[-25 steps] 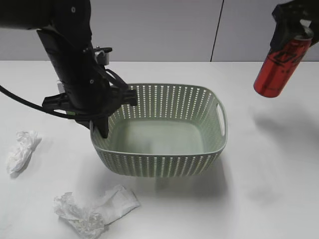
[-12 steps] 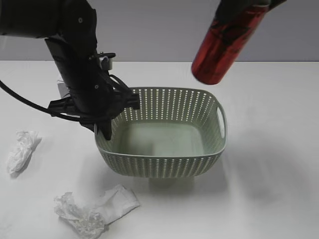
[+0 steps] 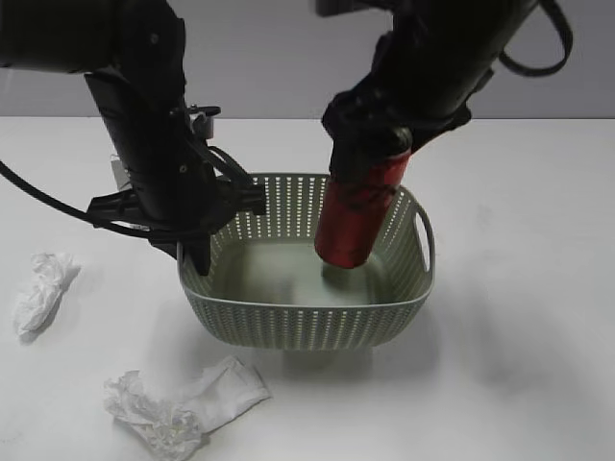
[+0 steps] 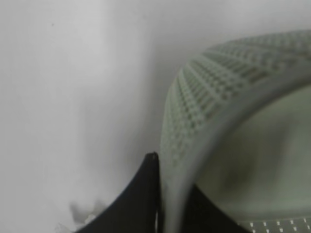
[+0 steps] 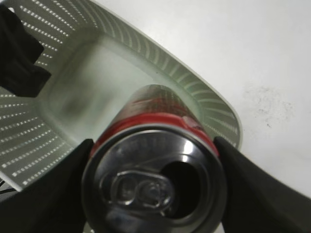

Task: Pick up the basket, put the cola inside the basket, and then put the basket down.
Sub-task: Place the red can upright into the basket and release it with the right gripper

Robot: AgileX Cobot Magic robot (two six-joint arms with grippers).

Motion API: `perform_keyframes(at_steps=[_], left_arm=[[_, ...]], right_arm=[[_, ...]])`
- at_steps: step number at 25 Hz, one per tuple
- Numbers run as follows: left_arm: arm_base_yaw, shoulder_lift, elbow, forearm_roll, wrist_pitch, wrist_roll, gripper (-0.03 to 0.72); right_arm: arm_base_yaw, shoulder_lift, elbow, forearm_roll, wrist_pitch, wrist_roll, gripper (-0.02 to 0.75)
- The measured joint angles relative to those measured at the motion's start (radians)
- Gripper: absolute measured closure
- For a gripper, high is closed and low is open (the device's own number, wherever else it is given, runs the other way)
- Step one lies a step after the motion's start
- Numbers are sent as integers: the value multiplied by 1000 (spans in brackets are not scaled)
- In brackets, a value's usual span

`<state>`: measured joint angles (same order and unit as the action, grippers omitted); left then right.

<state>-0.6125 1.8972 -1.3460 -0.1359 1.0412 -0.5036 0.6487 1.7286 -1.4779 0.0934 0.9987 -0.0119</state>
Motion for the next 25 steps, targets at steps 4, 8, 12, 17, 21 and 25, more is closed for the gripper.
perform_keyframes(at_steps=[4, 8, 12, 17, 21, 25], left_arm=[[0, 0, 0, 0, 2, 0, 692], [0, 0, 0, 0, 2, 0, 692], [0, 0, 0, 3, 6, 0, 692], [0, 0, 0, 3, 9, 0, 692], [0, 0, 0, 3, 14, 0, 692], [0, 0, 0, -3, 17, 0, 692]], right_arm=[[0, 0, 110, 3, -98, 1, 226], [0, 1, 135, 30, -108, -30, 223], [0, 1, 135, 56, -117, -40, 103], [0, 1, 132, 58, -113, -42, 113], [0, 1, 35, 38, -40, -44, 114], [-26, 1, -138, 8, 89, -45, 127]])
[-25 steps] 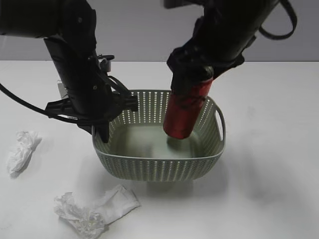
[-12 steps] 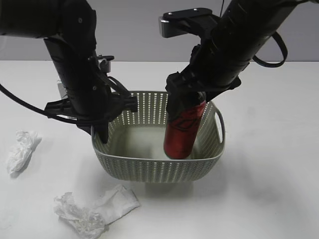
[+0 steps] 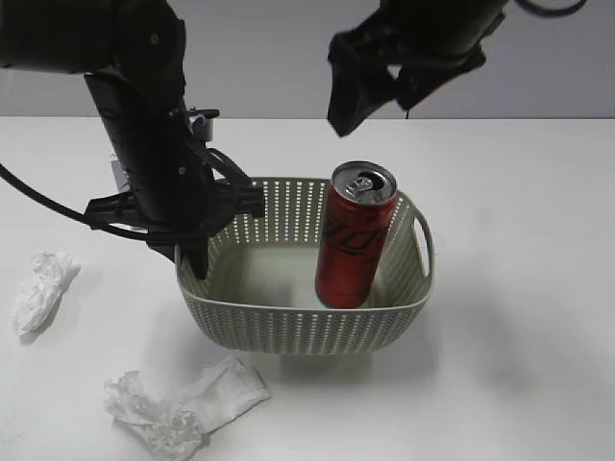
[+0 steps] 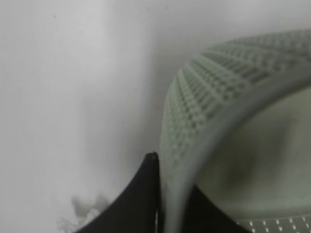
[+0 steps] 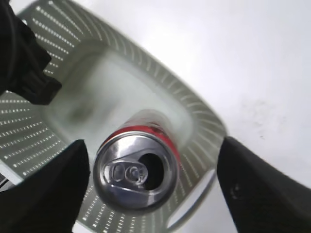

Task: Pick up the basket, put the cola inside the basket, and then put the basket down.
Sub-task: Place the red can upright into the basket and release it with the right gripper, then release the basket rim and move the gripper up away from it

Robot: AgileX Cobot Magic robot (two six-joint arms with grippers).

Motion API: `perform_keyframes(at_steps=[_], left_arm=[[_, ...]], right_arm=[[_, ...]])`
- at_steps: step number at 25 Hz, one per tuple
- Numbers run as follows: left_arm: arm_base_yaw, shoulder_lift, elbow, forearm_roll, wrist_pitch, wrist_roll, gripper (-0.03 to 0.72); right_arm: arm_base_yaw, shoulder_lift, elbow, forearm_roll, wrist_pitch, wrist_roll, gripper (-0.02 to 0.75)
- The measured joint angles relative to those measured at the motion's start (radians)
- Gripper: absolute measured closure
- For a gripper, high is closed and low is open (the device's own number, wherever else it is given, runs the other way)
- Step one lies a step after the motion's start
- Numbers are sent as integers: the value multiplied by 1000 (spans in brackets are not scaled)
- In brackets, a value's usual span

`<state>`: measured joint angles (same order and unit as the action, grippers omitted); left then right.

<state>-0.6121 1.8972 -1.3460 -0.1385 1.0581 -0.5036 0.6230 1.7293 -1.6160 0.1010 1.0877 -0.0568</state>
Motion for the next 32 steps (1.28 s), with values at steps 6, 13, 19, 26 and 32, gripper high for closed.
perform_keyframes(at_steps=[6, 13, 19, 26, 32], left_arm=[[0, 0, 0, -5, 3, 0, 692], [0, 0, 0, -6, 27, 0, 692], [0, 0, 0, -6, 27, 0, 692], [0, 0, 0, -9, 30, 0, 692], [0, 0, 0, -7, 31, 0, 692]], right_arm=[[-181, 0, -127, -23, 51, -1, 143], [-460, 0, -131, -83, 101, 0, 144], [-528, 0, -128, -85, 104, 0, 144], [-528, -169, 88, -41, 104, -1, 146], [-528, -419, 386, -44, 76, -1, 146]])
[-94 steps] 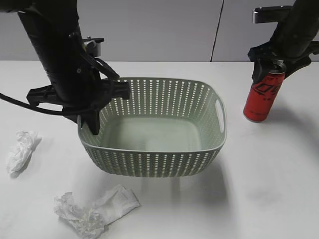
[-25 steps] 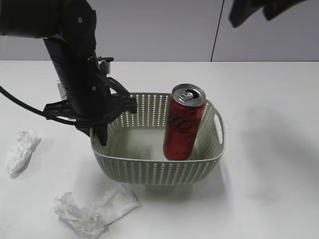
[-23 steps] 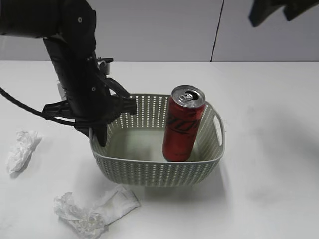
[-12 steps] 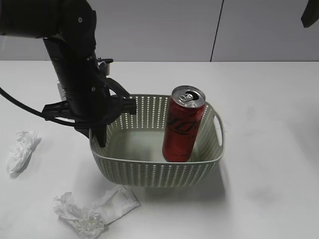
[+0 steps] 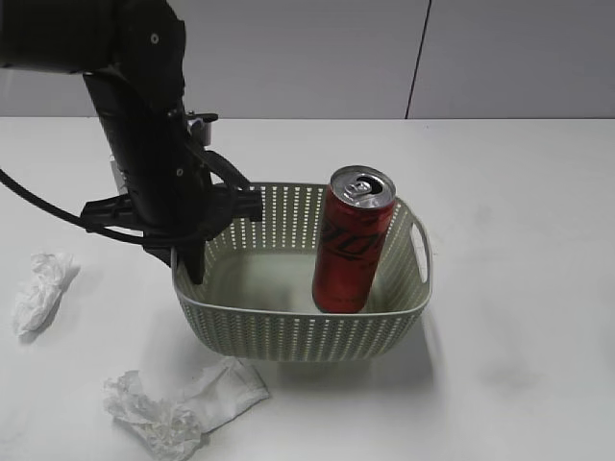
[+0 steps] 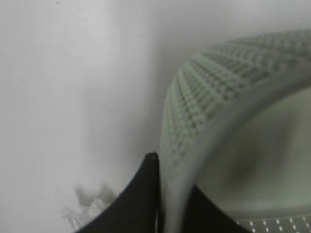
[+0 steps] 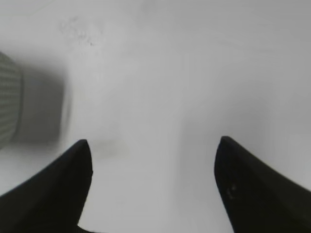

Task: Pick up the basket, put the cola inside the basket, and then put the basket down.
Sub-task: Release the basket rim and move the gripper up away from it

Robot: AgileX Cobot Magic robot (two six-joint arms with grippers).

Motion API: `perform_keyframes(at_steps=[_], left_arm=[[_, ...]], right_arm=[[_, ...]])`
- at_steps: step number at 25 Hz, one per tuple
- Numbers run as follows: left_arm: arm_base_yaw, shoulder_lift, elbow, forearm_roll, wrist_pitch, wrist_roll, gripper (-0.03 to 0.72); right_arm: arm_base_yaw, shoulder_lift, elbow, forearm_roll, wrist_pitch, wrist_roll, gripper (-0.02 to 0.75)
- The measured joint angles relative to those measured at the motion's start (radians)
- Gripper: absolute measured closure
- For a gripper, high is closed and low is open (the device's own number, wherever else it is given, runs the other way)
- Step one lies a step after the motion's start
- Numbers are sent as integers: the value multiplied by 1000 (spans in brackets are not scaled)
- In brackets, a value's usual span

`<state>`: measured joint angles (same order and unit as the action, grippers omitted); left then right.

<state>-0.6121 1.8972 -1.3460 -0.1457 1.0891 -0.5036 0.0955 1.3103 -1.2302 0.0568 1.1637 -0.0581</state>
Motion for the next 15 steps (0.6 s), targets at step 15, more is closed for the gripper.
perform_keyframes(at_steps=[15], left_arm=[[0, 0, 0, 2, -3, 0, 692]], right_arm=[[0, -530, 652, -1, -189, 1, 146]])
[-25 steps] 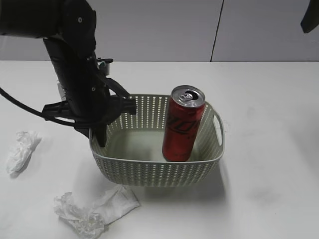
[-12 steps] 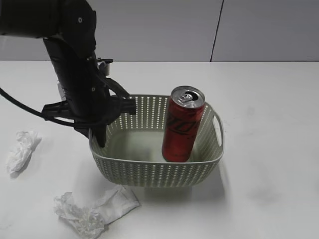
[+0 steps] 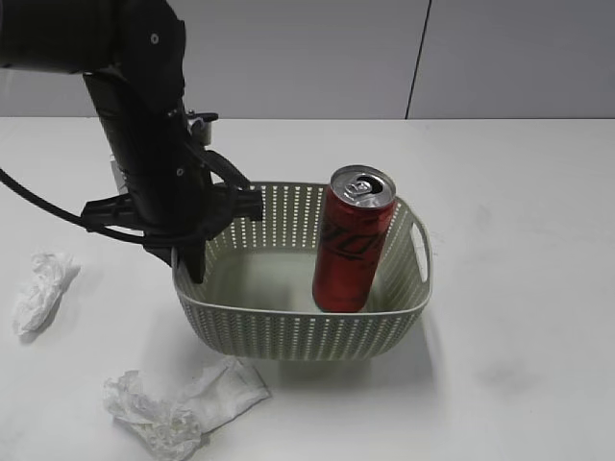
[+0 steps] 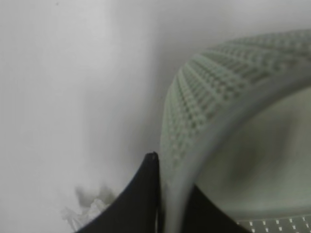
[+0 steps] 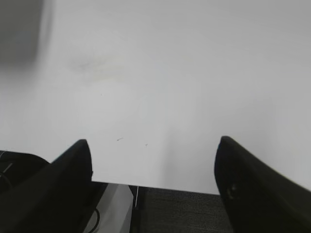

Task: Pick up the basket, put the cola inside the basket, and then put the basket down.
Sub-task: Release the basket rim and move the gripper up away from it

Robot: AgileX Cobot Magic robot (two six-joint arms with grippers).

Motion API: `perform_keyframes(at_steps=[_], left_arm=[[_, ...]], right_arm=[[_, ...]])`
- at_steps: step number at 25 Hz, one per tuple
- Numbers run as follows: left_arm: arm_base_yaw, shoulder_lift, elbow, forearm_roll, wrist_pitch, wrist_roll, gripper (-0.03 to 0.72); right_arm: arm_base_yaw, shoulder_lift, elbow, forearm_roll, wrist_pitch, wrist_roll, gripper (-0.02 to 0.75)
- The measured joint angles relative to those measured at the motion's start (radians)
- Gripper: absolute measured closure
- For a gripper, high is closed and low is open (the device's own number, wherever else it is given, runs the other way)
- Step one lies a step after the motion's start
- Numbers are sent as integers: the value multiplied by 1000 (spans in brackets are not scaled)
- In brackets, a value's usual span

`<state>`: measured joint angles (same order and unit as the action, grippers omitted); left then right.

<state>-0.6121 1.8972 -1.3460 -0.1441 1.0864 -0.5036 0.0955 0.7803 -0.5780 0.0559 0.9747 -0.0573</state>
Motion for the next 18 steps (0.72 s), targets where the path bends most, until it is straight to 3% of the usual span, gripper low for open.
perform_keyframes(at_steps=[7, 18], left_arm=[[0, 0, 0, 0, -3, 0, 692], [0, 0, 0, 1, -4, 0, 692]], right_arm=[[0, -224, 149, 0, -10, 0, 146], [0, -569, 159, 0, -29, 0, 146]])
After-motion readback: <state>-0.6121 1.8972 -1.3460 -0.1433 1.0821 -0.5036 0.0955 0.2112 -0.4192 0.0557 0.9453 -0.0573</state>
